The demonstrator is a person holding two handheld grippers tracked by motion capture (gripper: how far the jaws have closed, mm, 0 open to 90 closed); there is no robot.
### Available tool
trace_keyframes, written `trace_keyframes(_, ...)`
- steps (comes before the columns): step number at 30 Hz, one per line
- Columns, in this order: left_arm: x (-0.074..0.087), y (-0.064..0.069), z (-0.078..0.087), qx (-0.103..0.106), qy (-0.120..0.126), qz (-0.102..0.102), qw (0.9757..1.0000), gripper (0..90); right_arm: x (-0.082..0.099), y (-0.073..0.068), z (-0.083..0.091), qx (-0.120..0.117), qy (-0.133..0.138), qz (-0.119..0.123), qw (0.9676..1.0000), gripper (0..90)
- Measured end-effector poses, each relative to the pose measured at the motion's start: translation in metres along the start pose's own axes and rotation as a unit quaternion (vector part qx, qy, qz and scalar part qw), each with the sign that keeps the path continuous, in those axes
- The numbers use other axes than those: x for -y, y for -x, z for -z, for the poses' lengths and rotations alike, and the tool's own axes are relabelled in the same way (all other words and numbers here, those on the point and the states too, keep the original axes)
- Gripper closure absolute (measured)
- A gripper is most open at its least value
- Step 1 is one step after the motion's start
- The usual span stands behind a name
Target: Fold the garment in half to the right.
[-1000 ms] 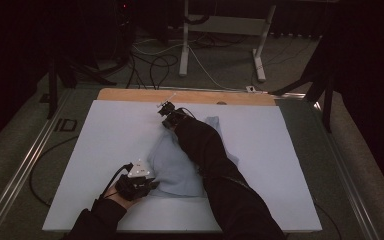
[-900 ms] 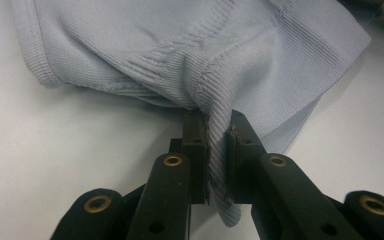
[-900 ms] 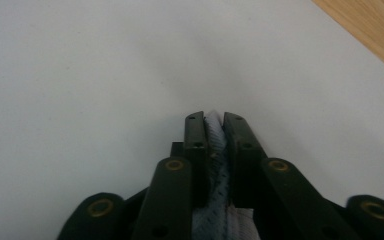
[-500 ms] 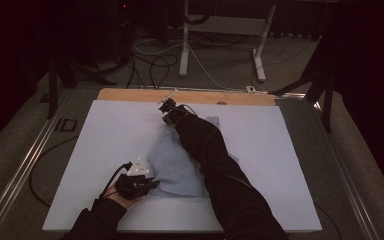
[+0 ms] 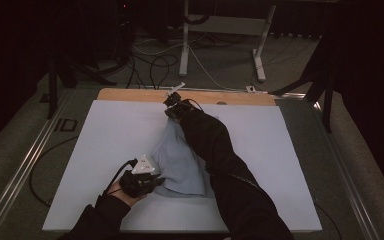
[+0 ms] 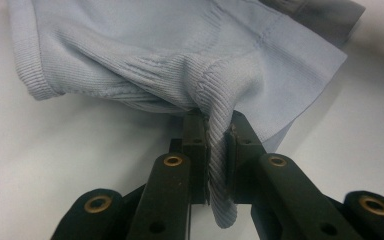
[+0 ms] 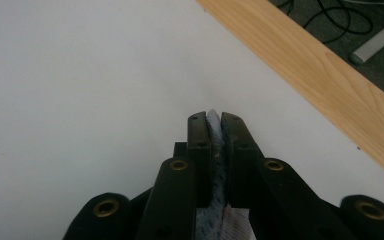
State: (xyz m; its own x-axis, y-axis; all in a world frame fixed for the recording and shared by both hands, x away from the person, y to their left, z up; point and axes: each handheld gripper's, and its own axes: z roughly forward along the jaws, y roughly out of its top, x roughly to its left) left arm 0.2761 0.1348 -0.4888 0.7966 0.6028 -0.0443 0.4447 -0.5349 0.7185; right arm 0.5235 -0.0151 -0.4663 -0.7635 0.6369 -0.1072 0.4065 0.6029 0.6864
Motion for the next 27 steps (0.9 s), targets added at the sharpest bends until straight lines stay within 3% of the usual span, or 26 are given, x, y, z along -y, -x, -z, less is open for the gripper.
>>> trace_keyframes(13, -0.025, 0.013, 0.003, 0.013, 0.006, -0.027, 0.9995, 83.1, 0.005, 0.011, 0.029, 0.000, 0.022, -0.008, 0.9997, 84.7)
trace_keyframes(27, -0.052, 0.028, -0.007, 0.031, 0.004, -0.056, 0.9980, 83.1, 0.017, 0.024, 0.054, 0.005, 0.038, -0.018, 0.9991, 84.6)
